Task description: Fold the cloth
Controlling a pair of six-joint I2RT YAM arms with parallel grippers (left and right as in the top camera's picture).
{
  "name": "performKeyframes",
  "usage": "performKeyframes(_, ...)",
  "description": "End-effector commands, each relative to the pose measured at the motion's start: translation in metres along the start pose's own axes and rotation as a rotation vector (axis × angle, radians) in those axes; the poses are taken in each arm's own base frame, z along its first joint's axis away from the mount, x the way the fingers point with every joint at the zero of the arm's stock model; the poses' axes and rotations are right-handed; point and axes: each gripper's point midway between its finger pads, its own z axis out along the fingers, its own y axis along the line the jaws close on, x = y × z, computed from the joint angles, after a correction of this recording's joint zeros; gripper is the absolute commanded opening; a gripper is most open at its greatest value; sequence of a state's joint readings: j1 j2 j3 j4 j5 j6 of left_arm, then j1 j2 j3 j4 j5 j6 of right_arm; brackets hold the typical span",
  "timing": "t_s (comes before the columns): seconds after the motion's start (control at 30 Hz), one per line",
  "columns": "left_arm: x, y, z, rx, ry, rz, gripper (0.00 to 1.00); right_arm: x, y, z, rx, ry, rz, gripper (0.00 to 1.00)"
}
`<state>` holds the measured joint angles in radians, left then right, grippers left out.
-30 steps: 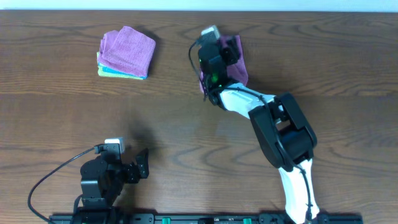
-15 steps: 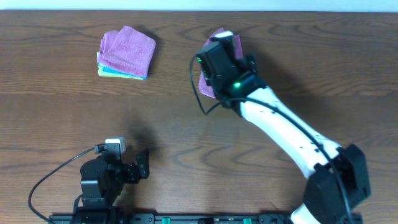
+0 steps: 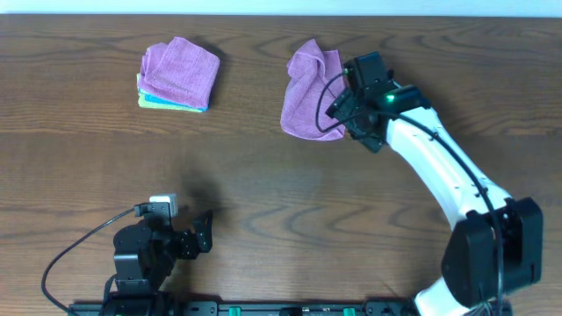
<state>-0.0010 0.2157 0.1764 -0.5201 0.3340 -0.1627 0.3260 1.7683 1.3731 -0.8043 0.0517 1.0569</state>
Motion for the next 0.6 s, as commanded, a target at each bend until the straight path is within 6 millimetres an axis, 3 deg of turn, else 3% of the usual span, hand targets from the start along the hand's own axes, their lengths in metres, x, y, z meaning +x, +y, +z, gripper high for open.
performKeyframes(0.0, -0.008, -0.004, -0.004, 0.013, -0.018, -0.054, 0.95, 0.019, -0.01, 0.026, 0.011, 0.135, 0.092, 0.86)
performKeyframes(0.27, -0.008, -0.004, -0.004, 0.013, -0.018, -0.065, 0.95, 0.032, 0.009, 0.074, -0.064, 0.239, 0.111, 0.81)
performKeyframes(0.57, -0.008, -0.004, -0.004, 0.013, -0.018, -0.084, 0.95, 0.026, 0.013, 0.083, -0.071, 0.206, 0.131, 0.75)
